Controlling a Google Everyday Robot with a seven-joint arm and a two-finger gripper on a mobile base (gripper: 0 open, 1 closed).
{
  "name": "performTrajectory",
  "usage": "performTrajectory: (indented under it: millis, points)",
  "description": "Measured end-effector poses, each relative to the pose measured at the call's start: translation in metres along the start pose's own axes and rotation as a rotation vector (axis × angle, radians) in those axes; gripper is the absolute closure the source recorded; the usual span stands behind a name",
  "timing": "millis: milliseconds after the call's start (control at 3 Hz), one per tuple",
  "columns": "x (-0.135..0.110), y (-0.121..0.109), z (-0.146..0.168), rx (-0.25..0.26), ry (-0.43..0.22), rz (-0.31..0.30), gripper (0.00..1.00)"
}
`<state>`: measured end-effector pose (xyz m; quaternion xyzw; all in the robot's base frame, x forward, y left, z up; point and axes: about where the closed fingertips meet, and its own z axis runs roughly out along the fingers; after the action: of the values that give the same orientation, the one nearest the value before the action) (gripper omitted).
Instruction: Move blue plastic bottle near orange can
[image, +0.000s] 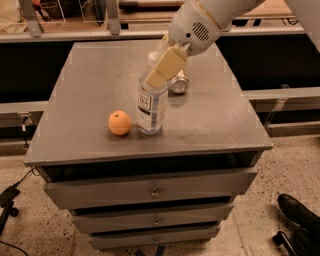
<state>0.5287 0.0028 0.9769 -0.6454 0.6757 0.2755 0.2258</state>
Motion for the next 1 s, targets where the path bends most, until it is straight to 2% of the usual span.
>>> performTrajectory:
  millis: [333, 667, 1000]
  points:
    - [0.000, 0.001, 0.001, -0.002, 0.005, -0.002, 0.00]
    - [0.000, 0.001, 0.001, -0.002, 0.005, -0.002, 0.00]
    - [0.012, 0.004, -0.018, 0.035, -0.041, -0.065, 0.00]
